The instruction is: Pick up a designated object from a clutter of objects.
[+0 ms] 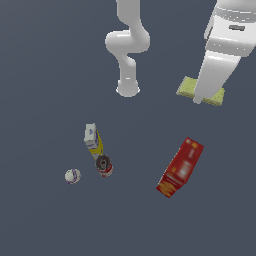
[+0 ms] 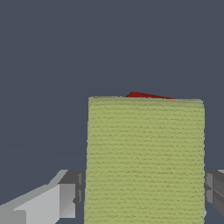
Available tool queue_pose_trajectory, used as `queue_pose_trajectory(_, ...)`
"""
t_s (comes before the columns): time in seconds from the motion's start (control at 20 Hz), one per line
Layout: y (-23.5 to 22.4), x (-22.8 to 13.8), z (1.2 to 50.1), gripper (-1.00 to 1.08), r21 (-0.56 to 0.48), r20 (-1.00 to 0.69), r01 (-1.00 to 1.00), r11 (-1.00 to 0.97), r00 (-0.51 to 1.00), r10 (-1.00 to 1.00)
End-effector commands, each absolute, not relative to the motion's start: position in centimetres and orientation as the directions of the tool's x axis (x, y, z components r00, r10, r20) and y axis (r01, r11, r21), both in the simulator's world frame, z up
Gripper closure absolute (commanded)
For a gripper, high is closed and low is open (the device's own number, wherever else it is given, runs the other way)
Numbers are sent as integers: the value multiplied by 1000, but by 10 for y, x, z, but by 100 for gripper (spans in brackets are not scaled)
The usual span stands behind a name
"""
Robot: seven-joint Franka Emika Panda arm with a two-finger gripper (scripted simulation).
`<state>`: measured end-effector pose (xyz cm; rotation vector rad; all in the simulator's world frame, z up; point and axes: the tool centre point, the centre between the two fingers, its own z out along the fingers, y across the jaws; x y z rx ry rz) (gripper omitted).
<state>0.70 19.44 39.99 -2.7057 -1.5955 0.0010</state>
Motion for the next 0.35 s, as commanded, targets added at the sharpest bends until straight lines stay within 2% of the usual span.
queue_pose_trajectory(0.0,196,9,406,108,0,0,875,-484,484,875)
queue_pose_trajectory(0.3,196,11,409,108,0,0,875,-484,484,875)
